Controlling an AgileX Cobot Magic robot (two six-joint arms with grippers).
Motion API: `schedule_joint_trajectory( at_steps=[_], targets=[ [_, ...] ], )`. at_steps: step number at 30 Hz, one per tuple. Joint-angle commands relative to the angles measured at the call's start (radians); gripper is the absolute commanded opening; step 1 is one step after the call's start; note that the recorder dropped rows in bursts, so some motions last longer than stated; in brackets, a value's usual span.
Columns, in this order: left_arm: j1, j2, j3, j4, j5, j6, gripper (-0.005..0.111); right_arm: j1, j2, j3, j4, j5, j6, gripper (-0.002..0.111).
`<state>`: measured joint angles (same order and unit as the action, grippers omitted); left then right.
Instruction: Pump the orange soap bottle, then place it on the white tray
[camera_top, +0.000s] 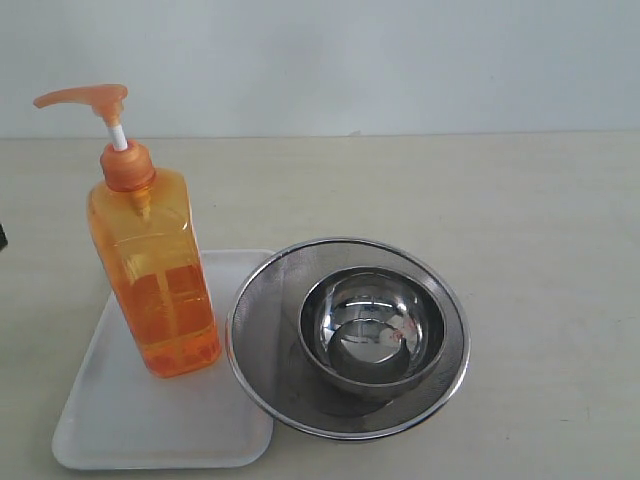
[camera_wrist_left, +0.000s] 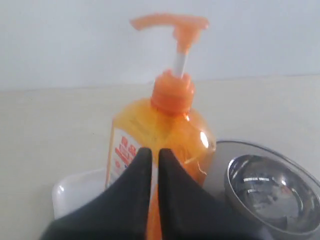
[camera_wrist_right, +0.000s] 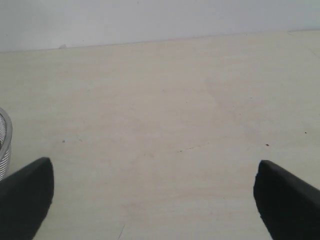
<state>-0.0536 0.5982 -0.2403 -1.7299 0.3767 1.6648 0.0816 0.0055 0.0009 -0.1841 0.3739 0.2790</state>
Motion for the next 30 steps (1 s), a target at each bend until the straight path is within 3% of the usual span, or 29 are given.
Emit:
schedule_joint_trajectory(
  at_steps=[1,11,23,30],
  targets=[
    [-0.003,0.05,-0.101,-0.014,-0.046,-0.019,0.005,-0.002,-0.006,-0.001,-0.007,-0.003,0.001,0.105],
    [-0.003,0.233,-0.28,-0.014,-0.062,-0.015,0.005,-0.002,-0.006,-0.001,-0.007,-0.003,0.003,0.105],
    [-0.003,0.307,-0.284,-0.014,-0.198,-0.015,0.005,-0.002,-0.006,-0.001,-0.007,-0.009,0.003,0.105],
    [-0.003,0.305,-0.295,-0.014,-0.199,-0.038,0.005,-0.002,-0.006,-0.001,-0.007,-0.007,0.003,0.105]
  ],
)
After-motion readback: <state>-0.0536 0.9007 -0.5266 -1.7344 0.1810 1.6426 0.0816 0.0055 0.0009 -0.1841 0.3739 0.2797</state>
